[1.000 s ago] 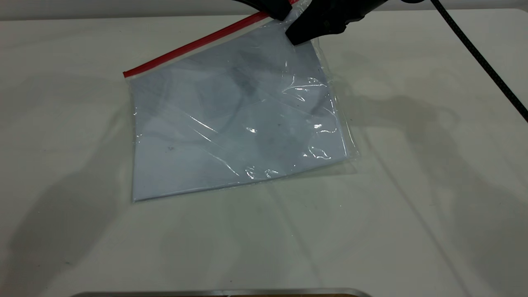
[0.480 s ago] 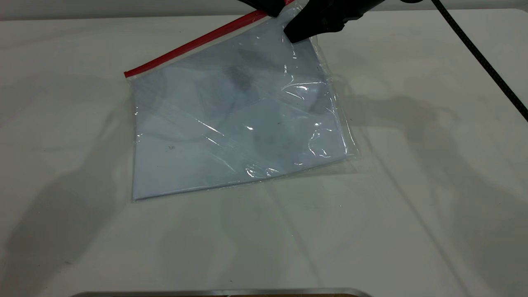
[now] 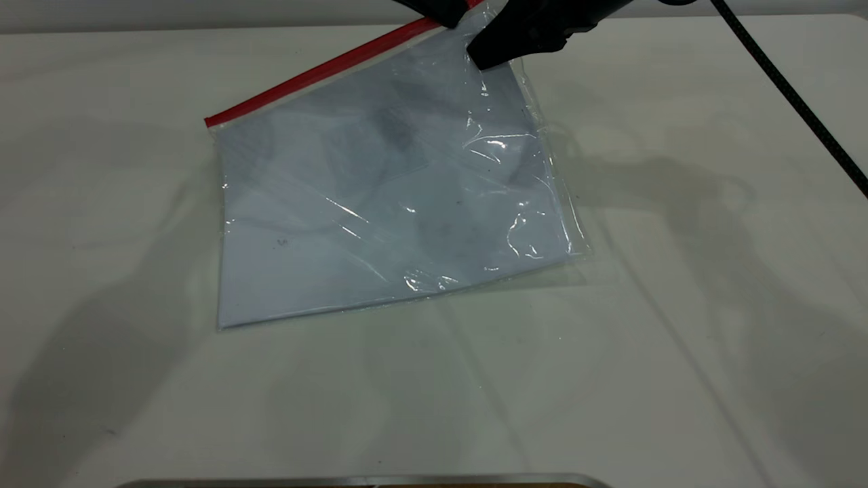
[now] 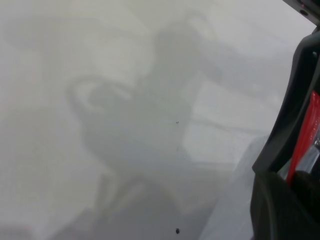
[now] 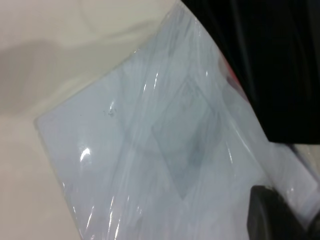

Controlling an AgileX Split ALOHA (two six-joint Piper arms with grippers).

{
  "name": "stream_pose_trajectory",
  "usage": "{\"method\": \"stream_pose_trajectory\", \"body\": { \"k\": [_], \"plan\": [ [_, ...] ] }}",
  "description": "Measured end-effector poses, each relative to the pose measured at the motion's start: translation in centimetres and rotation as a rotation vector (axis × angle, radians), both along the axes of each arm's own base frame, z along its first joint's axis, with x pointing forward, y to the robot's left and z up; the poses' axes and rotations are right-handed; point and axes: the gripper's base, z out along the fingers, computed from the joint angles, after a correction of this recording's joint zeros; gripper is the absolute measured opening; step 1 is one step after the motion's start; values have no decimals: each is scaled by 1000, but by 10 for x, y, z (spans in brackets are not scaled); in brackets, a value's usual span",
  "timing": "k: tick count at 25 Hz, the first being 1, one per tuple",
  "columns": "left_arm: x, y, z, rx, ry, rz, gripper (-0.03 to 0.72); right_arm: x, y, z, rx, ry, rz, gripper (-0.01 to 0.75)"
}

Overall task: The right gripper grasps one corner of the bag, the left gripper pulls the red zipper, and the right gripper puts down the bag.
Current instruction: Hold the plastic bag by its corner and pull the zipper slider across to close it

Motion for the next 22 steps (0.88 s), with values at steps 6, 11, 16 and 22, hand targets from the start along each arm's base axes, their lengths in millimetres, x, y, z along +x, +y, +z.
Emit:
{"method": "stream_pose_trajectory", "body": {
  "k": [6, 11, 16, 22],
  "plan": [
    [3, 6, 1, -11, 0, 14, 53, 2, -2, 2, 39, 17, -25, 37],
    [7, 14, 6, -42, 3, 44, 53, 6, -12, 9, 141, 54, -72, 37],
    [9, 18, 9, -34, -8, 49, 53, 9, -18, 13, 200, 69, -95, 37],
    [11, 25, 11, -23, -16, 57, 53, 11, -19, 16, 246, 74, -115, 37]
  ]
}}
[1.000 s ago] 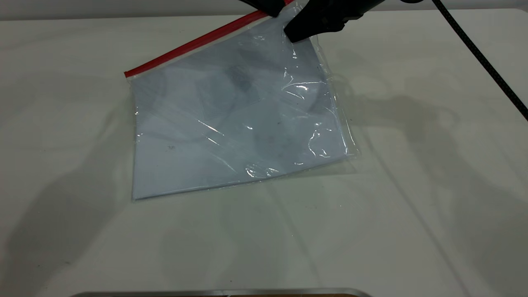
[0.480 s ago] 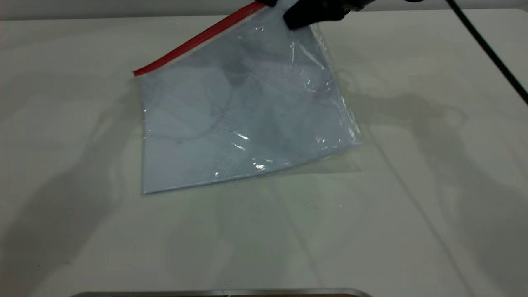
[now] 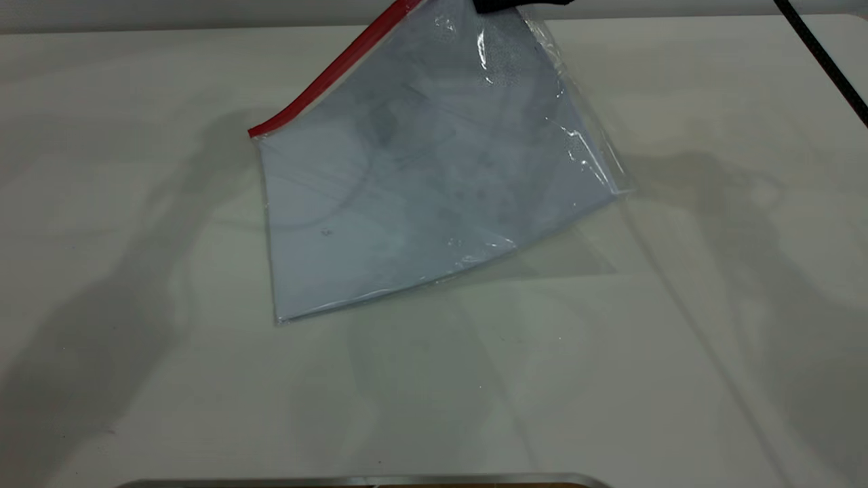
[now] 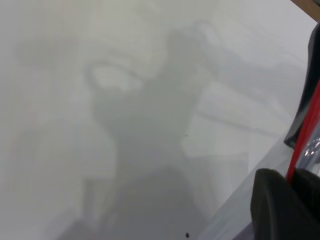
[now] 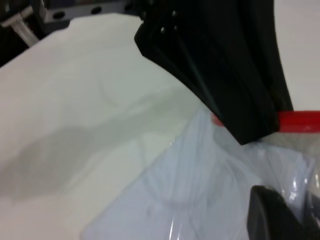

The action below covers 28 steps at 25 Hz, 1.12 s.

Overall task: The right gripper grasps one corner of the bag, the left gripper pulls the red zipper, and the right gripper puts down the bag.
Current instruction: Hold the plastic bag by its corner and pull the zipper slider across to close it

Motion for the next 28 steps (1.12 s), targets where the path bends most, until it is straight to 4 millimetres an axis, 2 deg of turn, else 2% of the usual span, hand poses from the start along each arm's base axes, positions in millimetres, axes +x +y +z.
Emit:
{"method": "stream_pose_trajectory", "body": {
  "k": [9, 20, 28],
  "plan": [
    [3, 10, 1, 17, -8, 14, 56, 3, 0, 3, 59, 0, -27, 37],
    [3, 16, -5, 120, -37, -13, 59, 5, -11, 6, 96, 3, -40, 37],
    [9, 44, -17, 267, -50, -9, 63, 10, -26, 13, 179, 8, -74, 37]
  ]
}}
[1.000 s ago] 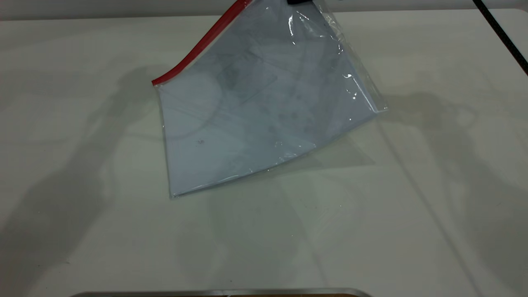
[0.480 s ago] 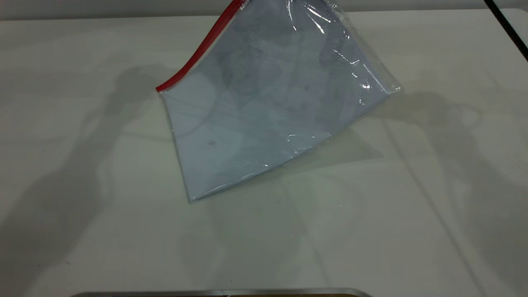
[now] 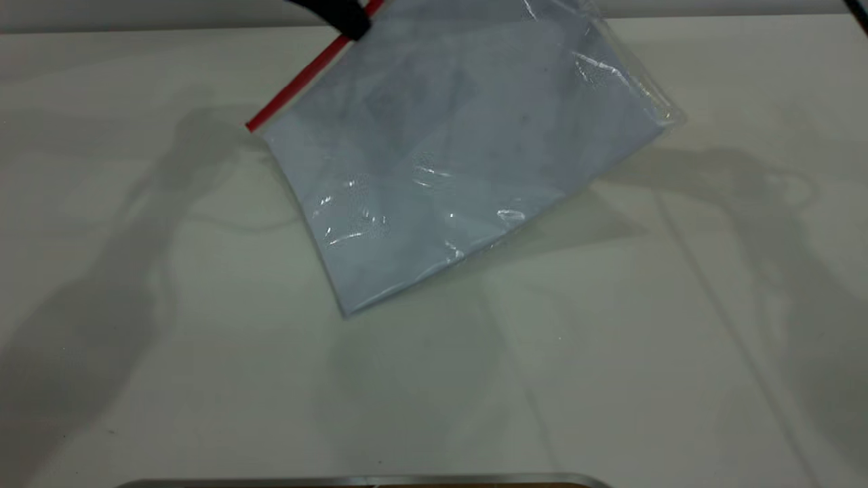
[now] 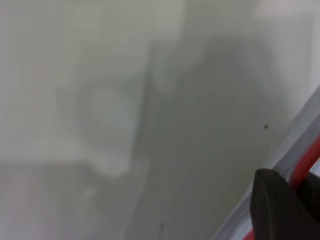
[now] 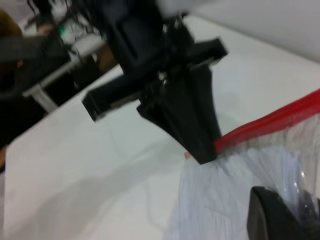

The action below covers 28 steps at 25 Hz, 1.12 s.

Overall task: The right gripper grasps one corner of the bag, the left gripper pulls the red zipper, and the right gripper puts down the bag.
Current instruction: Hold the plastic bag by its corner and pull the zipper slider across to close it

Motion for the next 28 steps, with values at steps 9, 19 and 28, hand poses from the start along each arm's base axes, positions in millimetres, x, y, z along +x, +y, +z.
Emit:
{"method": "stream_pose_trajectory", "body": {
  "k": [9, 19, 28],
  "plan": [
    [4, 26, -8, 145, 19, 50, 66, 6, -23, 4, 51, 1, -58, 37],
    [6, 45, -12, 254, 47, 124, 73, 8, -30, 6, 71, 0, -69, 37],
    [6, 49, -14, 288, 59, 151, 78, 8, -30, 6, 75, -1, -72, 37]
  ]
}}
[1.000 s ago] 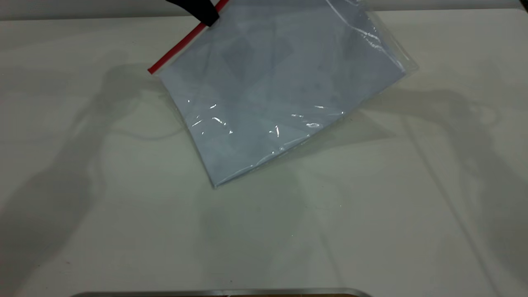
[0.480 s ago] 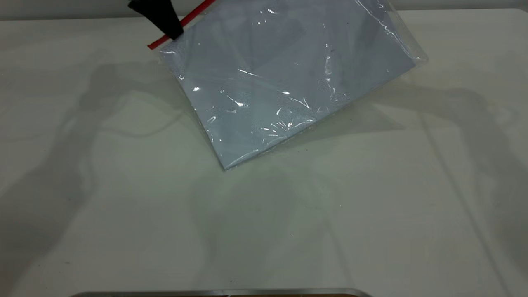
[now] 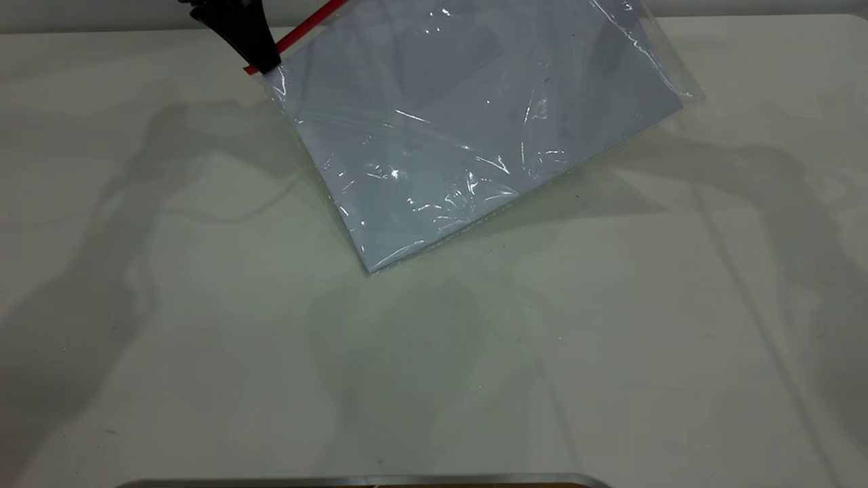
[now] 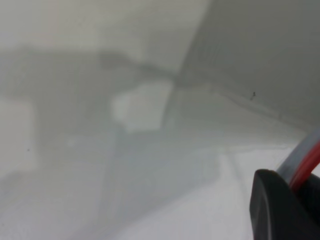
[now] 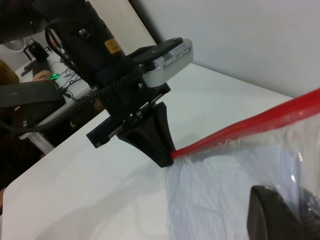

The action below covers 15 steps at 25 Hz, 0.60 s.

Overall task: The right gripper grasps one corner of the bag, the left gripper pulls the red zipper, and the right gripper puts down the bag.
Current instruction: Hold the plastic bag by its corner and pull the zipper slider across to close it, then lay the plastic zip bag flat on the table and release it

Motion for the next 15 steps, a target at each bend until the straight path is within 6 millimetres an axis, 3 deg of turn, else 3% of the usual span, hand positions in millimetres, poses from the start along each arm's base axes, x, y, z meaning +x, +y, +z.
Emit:
{"method": "stream_pose_trajectory", "body": {
  "k": [5, 8, 11, 15],
  "plan": [
    [0, 1, 9, 5, 11, 73, 116, 0, 0, 0, -1, 7, 1, 37],
    [2, 3, 27, -1, -20, 91, 195, 0, -4, -2, -11, 34, -9, 37],
    [4, 4, 59, -17, -81, 128, 320, 2, -7, -7, -69, 56, -39, 37],
    [0, 3, 118, -71, -180, 182, 431, 5, -12, -18, -134, 161, -145, 37]
  ]
}}
